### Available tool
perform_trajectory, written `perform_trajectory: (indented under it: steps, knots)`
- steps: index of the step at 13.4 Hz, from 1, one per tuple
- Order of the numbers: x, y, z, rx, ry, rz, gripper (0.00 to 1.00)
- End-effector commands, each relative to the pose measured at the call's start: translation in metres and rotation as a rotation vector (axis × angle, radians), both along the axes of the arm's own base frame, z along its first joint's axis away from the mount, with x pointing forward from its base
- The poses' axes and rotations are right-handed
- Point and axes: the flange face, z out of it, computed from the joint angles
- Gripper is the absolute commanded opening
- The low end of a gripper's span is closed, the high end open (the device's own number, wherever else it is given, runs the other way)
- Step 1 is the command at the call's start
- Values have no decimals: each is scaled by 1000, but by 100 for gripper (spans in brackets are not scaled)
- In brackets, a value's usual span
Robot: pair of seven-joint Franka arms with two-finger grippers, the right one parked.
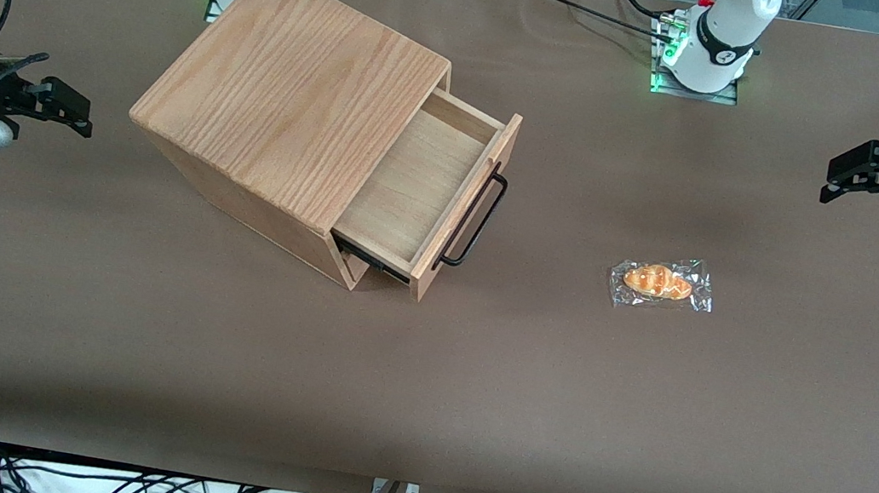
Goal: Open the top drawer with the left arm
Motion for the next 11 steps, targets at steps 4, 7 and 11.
perform_trajectory:
  steps: [4, 7, 11]
  knots:
    - [-5, -2, -3, 9, 38, -27, 100]
    - [-4, -2, -2, 9, 58, -25, 100]
    - [-7, -1, -3, 11, 79, -22, 100]
